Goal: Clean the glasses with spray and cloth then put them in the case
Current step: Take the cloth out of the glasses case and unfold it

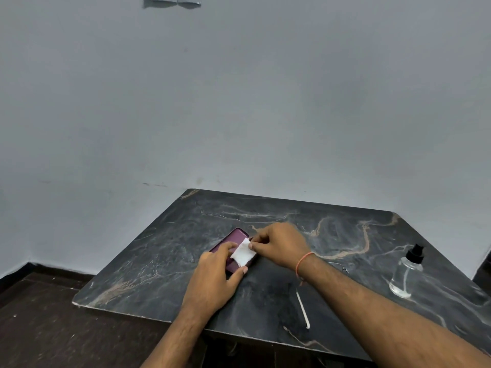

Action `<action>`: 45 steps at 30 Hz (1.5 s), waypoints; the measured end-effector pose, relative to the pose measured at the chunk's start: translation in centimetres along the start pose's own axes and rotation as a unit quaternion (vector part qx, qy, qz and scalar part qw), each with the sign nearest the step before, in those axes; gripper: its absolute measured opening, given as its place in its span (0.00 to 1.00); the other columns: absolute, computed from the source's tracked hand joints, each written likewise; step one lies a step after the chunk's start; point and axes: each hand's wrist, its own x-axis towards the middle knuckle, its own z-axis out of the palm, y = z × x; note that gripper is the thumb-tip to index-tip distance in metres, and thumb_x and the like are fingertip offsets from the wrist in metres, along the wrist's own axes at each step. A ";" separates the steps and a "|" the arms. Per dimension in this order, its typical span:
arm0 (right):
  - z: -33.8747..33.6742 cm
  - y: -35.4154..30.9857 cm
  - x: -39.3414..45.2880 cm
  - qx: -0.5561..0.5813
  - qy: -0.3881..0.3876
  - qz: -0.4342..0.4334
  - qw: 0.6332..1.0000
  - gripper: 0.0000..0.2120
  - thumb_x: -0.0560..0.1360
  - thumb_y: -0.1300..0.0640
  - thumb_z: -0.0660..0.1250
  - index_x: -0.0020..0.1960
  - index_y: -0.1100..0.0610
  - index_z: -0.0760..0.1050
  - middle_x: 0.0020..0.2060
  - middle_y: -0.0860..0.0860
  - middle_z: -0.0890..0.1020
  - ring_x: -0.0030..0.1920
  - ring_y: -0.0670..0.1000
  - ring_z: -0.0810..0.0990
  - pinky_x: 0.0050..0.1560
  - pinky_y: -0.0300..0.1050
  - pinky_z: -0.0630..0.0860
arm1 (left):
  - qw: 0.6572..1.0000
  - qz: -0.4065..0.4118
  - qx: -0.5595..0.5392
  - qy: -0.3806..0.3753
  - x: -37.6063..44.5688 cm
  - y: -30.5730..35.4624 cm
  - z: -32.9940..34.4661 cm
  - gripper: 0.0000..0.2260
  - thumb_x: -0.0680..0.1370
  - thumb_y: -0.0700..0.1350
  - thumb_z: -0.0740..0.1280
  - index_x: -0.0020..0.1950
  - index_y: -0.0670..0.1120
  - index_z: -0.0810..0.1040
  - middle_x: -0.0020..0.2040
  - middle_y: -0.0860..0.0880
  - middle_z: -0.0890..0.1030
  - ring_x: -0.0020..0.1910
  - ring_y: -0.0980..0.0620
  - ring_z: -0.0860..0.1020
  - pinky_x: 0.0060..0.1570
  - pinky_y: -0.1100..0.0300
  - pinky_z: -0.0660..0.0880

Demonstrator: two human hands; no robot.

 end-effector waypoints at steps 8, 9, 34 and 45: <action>-5.1 2.3 -4.9 0.090 0.050 -0.006 0.995 0.05 0.77 0.46 0.76 0.51 0.44 0.90 0.46 0.41 0.89 0.47 0.41 0.84 0.49 0.41 0.79 | 0.999 0.013 0.044 0.006 -0.4 1.3 -0.6 0.24 0.82 0.61 0.69 0.77 0.55 0.73 0.69 0.58 0.80 0.71 0.55 0.74 0.66 0.55 0.78; -5.8 2.7 -5.6 0.090 0.052 -0.008 0.995 0.05 0.77 0.46 0.75 0.51 0.44 0.89 0.45 0.41 0.89 0.46 0.42 0.84 0.48 0.42 0.79 | 0.997 0.026 0.069 0.009 -0.7 1.6 -0.7 0.24 0.83 0.62 0.67 0.76 0.55 0.74 0.70 0.57 0.80 0.71 0.54 0.74 0.65 0.54 0.78; -12.2 7.2 -16.0 0.129 0.048 -0.029 0.990 0.06 0.74 0.47 0.71 0.42 0.48 0.84 0.39 0.43 0.87 0.42 0.42 0.86 0.46 0.46 0.84 | 0.959 0.057 -0.251 -0.116 -1.2 16.2 0.7 0.02 0.76 0.51 0.82 0.45 0.57 0.91 0.62 0.61 0.85 0.63 0.66 0.81 0.63 0.65 0.72; -11.2 7.0 -16.0 0.399 -0.012 0.048 0.916 0.11 0.79 0.52 0.76 0.60 0.52 0.82 0.51 0.52 0.90 0.55 0.52 0.89 0.53 0.55 0.88 | 0.933 0.029 -0.353 -0.070 -1.2 16.8 1.2 0.03 0.77 0.43 0.80 0.49 0.49 0.92 0.53 0.58 0.89 0.54 0.62 0.86 0.55 0.71 0.77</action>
